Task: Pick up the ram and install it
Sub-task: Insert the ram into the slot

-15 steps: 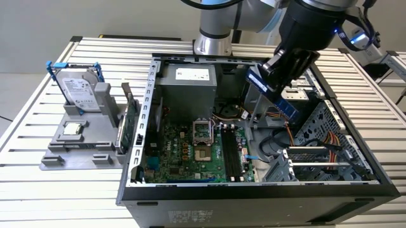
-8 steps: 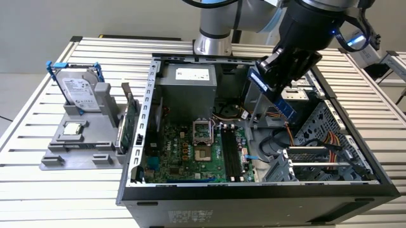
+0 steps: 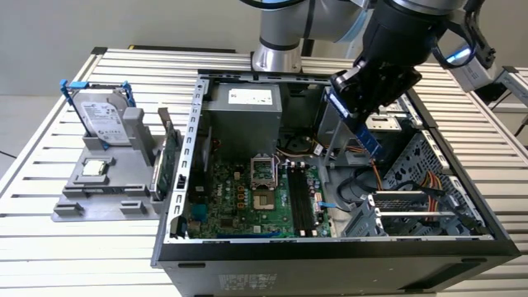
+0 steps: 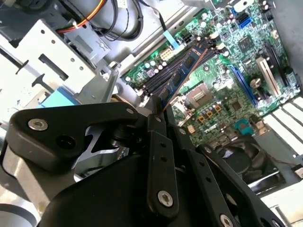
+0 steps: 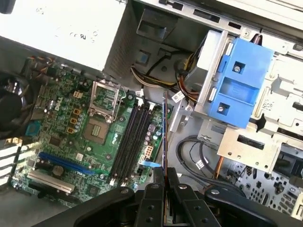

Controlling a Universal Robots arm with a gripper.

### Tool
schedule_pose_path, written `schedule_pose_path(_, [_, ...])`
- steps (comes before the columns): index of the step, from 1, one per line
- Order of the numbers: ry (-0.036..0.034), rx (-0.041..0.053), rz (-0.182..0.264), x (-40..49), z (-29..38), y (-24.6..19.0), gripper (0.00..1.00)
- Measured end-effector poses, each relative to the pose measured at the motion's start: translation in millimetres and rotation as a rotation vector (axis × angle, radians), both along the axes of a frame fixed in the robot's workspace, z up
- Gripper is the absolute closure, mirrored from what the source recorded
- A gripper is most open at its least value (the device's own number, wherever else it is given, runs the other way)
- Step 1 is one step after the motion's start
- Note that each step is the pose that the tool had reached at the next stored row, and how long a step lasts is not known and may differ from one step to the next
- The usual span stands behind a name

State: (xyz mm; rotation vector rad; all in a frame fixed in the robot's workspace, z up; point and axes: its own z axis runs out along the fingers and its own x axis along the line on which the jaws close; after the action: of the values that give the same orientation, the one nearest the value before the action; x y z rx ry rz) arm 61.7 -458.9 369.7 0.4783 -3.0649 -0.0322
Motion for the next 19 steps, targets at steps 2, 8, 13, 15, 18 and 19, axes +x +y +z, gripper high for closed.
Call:
schedule_pose_path(2, [0.0000,0.0000,-0.027,-0.1,0.0,0.0,1.00])
schedule_pose_path(8, [0.0000,-0.0001,-0.102,0.0,0.0,0.0,1.00])
schedule_pose_path(13, [0.0000,0.0001,-0.159,0.0,0.0,0.0,1.00])
schedule_pose_path(15, [0.0000,0.0001,-0.180,0.0,0.0,0.0,1.00])
schedule_pose_path(18, [0.0000,0.0000,-0.209,0.0,0.0,0.0,1.00])
schedule_pose_path(19, [0.0000,0.0000,-0.219,0.1,0.0,0.0,1.00])
